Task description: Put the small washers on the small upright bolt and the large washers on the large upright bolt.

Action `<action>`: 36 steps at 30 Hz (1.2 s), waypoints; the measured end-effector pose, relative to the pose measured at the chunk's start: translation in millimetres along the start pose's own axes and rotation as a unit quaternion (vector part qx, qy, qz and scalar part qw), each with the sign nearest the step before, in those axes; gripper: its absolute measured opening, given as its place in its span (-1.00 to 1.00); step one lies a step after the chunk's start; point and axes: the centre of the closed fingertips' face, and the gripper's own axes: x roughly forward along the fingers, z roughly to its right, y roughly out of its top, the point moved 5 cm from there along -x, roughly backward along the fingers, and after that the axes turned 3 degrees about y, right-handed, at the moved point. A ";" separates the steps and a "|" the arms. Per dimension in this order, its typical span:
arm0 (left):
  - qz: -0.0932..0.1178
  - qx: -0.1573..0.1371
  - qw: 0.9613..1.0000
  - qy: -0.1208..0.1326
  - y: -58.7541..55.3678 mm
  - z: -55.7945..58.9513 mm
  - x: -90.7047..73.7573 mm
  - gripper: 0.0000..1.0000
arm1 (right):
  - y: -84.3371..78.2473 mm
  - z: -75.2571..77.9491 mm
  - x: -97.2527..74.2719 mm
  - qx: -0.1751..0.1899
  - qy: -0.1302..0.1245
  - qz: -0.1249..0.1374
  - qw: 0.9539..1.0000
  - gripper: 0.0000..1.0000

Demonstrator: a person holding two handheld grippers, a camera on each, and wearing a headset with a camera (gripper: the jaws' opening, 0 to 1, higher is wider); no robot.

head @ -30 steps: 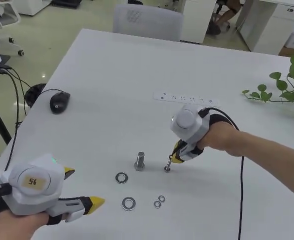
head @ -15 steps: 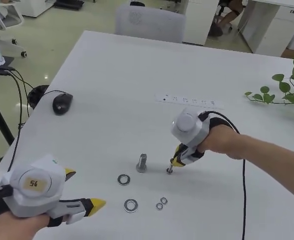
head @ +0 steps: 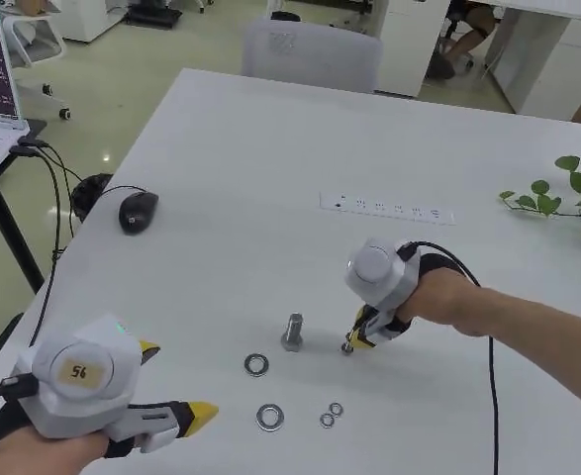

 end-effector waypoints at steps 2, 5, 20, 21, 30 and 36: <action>-0.001 0.001 1.000 0.001 -0.2 -0.6 -0.4 0.27 | -0.4 -0.1 2.1 0.001 0.001 0.000 1.000 -0.73; -0.001 -0.001 1.000 0.002 -0.6 -1.8 -1.1 0.27 | -2.4 -0.4 7.1 0.004 0.002 -0.002 1.000 -0.73; -0.004 -0.003 1.000 0.009 -3.9 -4.1 -5.2 0.27 | -13.4 2.7 13.7 0.018 -0.007 0.001 1.000 -0.70; -0.004 -0.004 1.000 0.009 -3.8 -3.9 -5.1 0.27 | -14.4 3.2 12.3 0.022 -0.009 0.004 1.000 -0.69; -0.001 0.003 1.000 0.003 0.1 0.8 -2.4 0.27 | -32.4 -1.5 -1.2 0.052 -0.015 0.019 0.998 -0.65; -0.001 0.004 1.000 -0.001 0.3 2.6 -1.1 0.27 | -48.7 -16.4 -4.6 0.065 -0.013 0.024 0.998 -0.64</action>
